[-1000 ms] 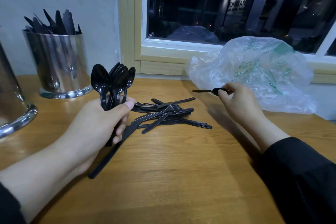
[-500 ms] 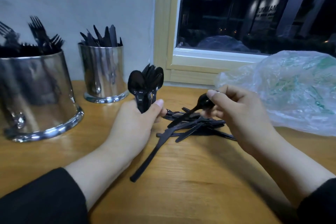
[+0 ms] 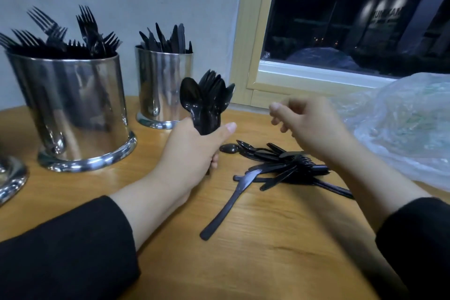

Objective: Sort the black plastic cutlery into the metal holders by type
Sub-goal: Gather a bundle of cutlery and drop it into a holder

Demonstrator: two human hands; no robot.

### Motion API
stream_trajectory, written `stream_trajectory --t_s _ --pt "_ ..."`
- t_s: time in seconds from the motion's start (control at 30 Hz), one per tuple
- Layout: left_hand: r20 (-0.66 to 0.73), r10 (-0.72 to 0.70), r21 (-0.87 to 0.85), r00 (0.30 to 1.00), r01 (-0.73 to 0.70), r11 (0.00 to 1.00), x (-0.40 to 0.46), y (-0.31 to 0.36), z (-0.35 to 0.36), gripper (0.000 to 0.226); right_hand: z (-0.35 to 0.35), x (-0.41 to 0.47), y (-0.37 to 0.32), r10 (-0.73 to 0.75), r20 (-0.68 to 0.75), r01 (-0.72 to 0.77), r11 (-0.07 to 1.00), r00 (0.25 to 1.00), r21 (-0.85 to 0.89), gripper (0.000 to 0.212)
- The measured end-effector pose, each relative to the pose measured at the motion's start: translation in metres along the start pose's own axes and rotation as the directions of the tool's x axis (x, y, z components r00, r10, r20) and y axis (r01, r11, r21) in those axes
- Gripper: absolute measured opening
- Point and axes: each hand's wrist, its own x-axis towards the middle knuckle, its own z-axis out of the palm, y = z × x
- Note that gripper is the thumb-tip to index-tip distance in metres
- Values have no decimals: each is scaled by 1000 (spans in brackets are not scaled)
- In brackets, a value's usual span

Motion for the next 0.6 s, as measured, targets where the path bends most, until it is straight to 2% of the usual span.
stream_trajectory --t_s 0.07,0.13,0.2,0.27,0.37,0.5,0.6 --pt "-11 -25 -17 1000 25 1000 5 -8 -4 27 4 8 20 39 133 -12 979 990 -203 24" --pt "15 -70 41 997 69 997 8 -16 -5 27 12 11 28 44 265 50 940 963 -338 16" --pt "70 -126 55 990 122 991 8 -20 -3 23 20 13 29 44 352 126 887 935 -445 20" --pt "92 -142 82 986 135 988 7 -21 -1 23 27 16 29 71 375 143 847 924 -512 22" --pt "91 -132 120 987 120 985 8 -23 -2 30 31 21 29 114 393 135 822 912 -552 19" --pt "80 -142 35 987 140 990 8 -21 -2 19 34 23 31 93 397 141 842 913 -520 17" --pt "51 -172 -38 984 174 984 8 -19 0 27 31 24 32 67 404 124 895 912 -429 11"
